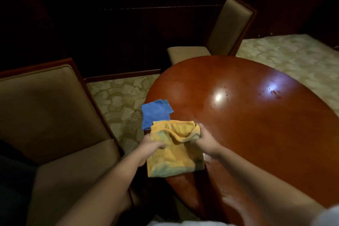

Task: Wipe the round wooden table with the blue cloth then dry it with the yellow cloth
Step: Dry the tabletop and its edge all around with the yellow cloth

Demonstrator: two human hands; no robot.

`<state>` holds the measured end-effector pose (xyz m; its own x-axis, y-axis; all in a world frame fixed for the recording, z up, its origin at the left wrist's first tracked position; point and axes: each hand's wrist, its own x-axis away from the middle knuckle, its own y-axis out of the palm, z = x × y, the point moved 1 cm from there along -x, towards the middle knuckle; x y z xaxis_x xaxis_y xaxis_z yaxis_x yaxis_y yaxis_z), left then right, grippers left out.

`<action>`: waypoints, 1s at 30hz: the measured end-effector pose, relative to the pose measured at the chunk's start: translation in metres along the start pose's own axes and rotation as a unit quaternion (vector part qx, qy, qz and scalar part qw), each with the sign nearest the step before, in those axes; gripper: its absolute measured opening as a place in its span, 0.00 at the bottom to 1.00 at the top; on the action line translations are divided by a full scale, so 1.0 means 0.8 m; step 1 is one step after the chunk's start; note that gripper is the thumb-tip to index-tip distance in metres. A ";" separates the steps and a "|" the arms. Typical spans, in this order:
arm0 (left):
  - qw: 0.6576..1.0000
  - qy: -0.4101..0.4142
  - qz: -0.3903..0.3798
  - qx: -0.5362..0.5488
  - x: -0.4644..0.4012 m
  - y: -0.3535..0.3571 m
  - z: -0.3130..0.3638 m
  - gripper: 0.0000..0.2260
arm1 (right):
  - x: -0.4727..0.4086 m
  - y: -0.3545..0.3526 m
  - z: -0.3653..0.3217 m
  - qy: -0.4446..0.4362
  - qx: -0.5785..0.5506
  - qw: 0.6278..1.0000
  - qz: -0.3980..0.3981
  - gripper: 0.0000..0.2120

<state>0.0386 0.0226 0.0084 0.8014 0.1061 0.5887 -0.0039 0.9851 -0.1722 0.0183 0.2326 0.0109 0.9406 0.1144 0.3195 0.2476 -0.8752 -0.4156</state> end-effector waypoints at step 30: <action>0.810 0.298 -0.096 -0.495 0.074 0.054 -0.065 0.13 | 0.097 -0.068 0.078 -0.119 0.399 0.890 -0.186 0.11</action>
<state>0.1170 0.0647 -0.0053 0.8779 -0.4115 0.2447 0.4006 0.3517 -0.8461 0.0923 0.3187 0.0048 0.7575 0.5069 0.4114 0.5491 -0.1537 -0.8215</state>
